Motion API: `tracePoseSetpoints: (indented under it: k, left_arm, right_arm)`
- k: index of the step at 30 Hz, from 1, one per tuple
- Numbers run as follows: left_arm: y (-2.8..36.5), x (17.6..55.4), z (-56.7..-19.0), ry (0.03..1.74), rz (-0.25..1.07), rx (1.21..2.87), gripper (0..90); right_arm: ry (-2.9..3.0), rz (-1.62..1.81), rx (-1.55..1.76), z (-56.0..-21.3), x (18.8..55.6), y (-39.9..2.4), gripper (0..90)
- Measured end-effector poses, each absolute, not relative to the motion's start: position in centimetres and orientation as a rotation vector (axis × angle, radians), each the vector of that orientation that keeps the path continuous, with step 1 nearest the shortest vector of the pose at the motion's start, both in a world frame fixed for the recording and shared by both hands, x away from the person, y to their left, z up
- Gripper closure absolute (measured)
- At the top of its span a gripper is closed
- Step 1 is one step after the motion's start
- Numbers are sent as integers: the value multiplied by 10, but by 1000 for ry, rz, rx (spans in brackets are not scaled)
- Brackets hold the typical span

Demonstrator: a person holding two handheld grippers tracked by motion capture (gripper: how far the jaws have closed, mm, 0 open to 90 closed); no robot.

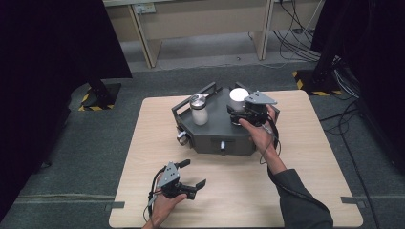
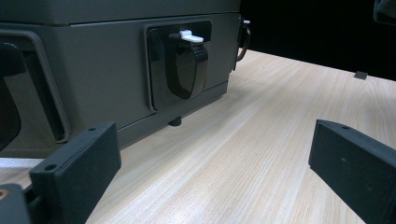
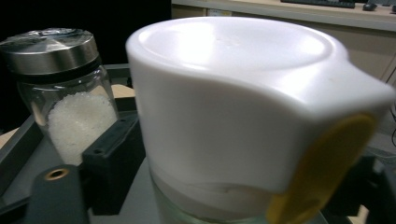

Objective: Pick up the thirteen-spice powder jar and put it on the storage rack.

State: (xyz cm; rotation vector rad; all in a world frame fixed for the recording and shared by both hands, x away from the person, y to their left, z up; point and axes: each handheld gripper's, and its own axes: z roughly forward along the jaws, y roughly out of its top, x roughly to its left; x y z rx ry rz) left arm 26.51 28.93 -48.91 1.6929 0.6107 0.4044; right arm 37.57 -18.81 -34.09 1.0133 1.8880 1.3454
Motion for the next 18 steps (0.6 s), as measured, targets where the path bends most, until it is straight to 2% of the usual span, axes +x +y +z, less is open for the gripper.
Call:
tracePoseSetpoints:
  k: [4,18]
  left_arm:
    - [289,265,-489,611,402,1696,17]
    - [289,265,-489,607,405,1696,16]
  right_arm:
    - [1874,1328,1049,-338,370,-183,73]
    - [1853,1407,1082,-340,360,-193,12]
